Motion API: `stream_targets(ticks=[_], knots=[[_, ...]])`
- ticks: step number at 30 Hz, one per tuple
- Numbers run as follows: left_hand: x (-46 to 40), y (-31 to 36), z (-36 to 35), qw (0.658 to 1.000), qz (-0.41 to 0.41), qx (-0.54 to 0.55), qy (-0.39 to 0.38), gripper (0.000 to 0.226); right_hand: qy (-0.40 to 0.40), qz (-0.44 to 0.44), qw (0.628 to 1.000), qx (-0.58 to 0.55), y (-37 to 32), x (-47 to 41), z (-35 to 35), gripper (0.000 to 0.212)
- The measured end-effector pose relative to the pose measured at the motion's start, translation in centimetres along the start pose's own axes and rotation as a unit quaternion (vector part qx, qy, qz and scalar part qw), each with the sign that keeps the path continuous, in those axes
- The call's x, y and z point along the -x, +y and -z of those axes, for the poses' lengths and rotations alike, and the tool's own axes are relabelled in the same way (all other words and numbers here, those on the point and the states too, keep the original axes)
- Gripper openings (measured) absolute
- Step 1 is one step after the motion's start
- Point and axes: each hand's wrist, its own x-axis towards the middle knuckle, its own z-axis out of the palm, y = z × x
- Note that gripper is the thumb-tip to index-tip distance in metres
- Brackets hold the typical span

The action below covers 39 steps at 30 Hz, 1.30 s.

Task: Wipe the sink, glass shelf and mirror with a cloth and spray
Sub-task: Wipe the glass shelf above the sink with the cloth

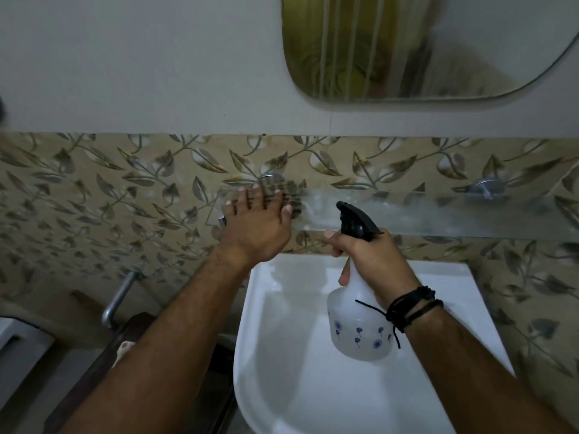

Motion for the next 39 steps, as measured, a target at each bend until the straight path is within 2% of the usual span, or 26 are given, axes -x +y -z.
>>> stream_targets(ticks=[2, 4, 6, 8, 10, 13, 15, 18, 26, 29, 32, 36, 39], knots=[[-0.2, 2.2, -0.7, 1.0, -0.004, -0.008, 0.025, 0.062, 0.01, 0.004, 1.0, -0.001, 0.3, -0.1, 0.6, 0.034], [0.3, 4.9, -1.6, 0.997, -0.06, -0.008, 0.037, 0.06, 0.014, 0.007, 1.0, -0.008, 0.4, 0.0, 1.1, 0.033], [1.0, 6.8, -2.5, 0.992, -0.117, 0.002, 0.04, 0.057, 0.014, 0.011, 1.0, -0.018, 0.6, -0.2, 1.8, 0.019], [1.5, 7.0, -2.8, 0.99, -0.131, 0.018, 0.045, 0.055, 0.021, 0.012, 0.999, -0.037, 0.7, -0.4, 2.3, 0.013], [1.5, 5.6, -2.6, 0.992, -0.113, 0.021, 0.053, 0.056, 0.028, 0.006, 0.999, -0.045, 1.0, -0.6, 2.8, 0.017], [1.1, 2.6, -1.9, 0.997, -0.035, 0.018, 0.065, 0.066, 0.015, -0.006, 0.999, -0.036, 1.4, -0.5, 3.9, 0.024], [0.5, 2.0, -1.8, 0.998, 0.004, 0.014, 0.062, 0.061, 0.018, -0.005, 0.999, -0.047, 1.5, -0.2, 4.8, 0.018], [-0.3, 3.9, -1.8, 0.999, 0.011, 0.019, 0.035, 0.058, 0.031, -0.003, 0.998, -0.052, 1.6, 0.1, 6.3, 0.013], [0.8, 14.7, -3.7, 0.993, -0.119, 0.012, 0.014, 0.06, 0.064, 0.022, 0.997, -0.036, 2.1, 0.3, 10.0, 0.015], [1.6, 15.6, -4.2, 0.989, -0.144, 0.022, 0.028, 0.056, 0.075, 0.018, 0.996, -0.036, 2.4, 0.2, 11.0, 0.018], [2.1, 12.7, -4.0, 0.992, -0.112, 0.026, 0.053, 0.061, 0.072, 0.015, 0.997, -0.038, 2.6, 0.0, 11.7, 0.024], [1.6, 7.1, -3.2, 0.998, -0.002, 0.032, 0.057, 0.064, 0.06, 0.006, 0.998, -0.033, 3.2, 0.0, 12.8, 0.023], [1.2, 7.9, -3.2, 0.997, 0.038, 0.032, 0.061, 0.058, 0.062, 0.009, 0.998, -0.03, 3.3, 0.3, 13.7, 0.02]])
